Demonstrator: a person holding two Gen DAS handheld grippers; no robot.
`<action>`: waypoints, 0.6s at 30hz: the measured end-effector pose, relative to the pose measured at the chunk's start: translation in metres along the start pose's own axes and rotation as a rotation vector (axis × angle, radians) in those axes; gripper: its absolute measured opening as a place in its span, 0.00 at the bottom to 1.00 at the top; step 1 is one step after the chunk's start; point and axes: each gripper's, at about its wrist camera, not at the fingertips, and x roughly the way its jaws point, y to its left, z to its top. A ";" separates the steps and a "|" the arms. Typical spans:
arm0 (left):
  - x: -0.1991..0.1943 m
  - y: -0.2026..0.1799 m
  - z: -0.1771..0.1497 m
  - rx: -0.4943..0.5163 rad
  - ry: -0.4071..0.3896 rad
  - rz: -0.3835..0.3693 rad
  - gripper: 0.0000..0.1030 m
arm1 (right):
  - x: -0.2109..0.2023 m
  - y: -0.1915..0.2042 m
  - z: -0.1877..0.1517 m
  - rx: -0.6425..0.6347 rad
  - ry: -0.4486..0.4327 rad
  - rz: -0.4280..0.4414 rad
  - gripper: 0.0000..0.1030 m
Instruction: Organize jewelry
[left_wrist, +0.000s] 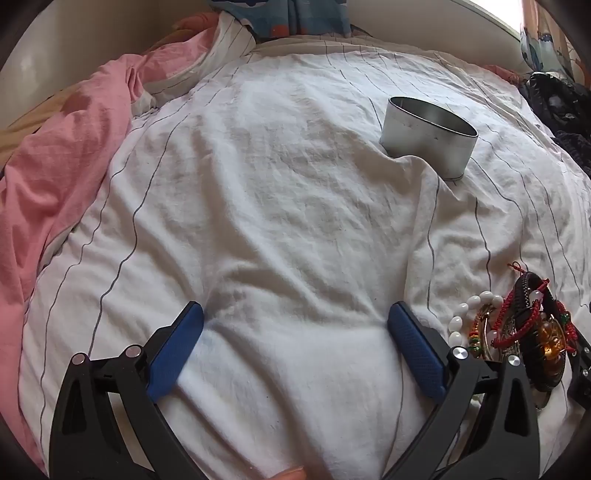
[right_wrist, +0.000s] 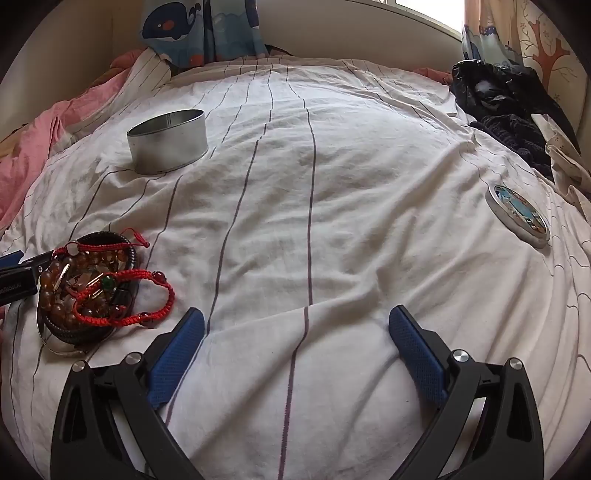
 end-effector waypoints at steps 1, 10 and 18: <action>0.000 0.000 0.000 0.001 0.000 0.001 0.94 | 0.000 0.000 0.000 0.001 -0.002 0.001 0.93; 0.000 0.000 0.000 0.005 -0.004 0.006 0.94 | 0.000 0.000 -0.001 0.001 -0.002 0.001 0.93; 0.000 0.002 0.002 0.008 -0.006 0.011 0.94 | -0.001 -0.001 0.000 0.003 -0.004 0.003 0.93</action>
